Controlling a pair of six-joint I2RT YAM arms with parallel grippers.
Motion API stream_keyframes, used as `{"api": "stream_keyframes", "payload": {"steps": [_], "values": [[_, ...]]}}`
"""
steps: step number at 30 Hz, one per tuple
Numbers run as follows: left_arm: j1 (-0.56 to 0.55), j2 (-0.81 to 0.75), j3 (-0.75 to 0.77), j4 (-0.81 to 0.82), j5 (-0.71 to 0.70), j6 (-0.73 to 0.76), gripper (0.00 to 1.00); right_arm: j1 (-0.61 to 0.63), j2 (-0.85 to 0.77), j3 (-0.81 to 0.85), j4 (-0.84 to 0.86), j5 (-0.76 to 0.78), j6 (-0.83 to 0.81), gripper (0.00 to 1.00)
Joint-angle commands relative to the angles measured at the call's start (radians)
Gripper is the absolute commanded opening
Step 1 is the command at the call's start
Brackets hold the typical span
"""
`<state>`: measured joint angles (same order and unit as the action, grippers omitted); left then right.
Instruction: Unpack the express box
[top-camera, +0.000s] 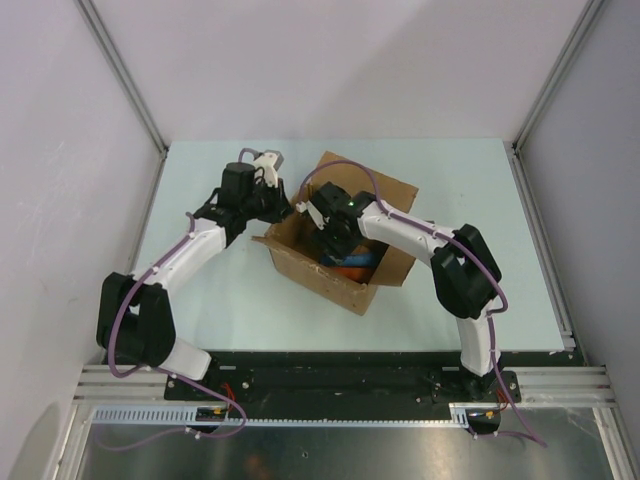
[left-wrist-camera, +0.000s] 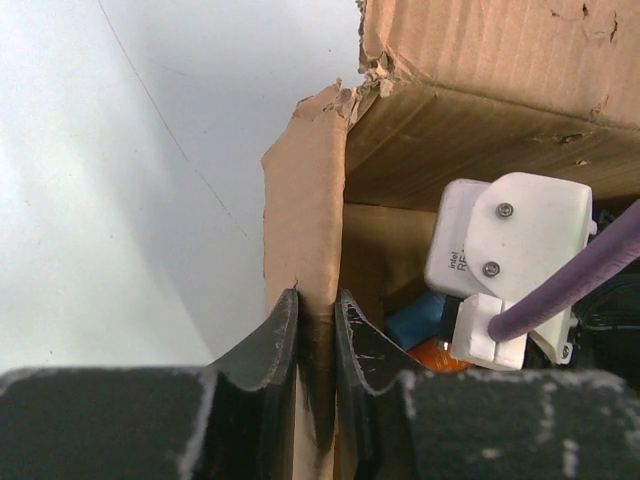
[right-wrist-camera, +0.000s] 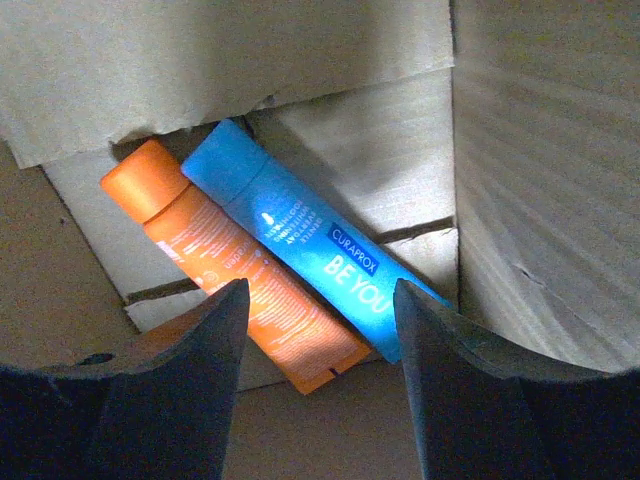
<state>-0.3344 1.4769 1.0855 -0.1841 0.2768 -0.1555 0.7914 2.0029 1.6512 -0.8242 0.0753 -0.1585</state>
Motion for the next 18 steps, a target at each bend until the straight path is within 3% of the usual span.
{"api": "stream_keyframes", "payload": {"steps": [1,13,18], "values": [[-0.006,0.02,0.024,-0.029,0.098,0.01,0.0,0.009,-0.032,-0.007,0.042,0.063,-0.018,0.64],[-0.006,0.033,0.031,-0.029,0.071,0.014,0.0,0.011,0.022,-0.024,-0.006,0.05,-0.055,0.67],[-0.006,0.042,0.05,-0.028,0.081,0.031,0.0,0.017,0.005,-0.077,0.013,0.141,-0.016,0.67]]}}
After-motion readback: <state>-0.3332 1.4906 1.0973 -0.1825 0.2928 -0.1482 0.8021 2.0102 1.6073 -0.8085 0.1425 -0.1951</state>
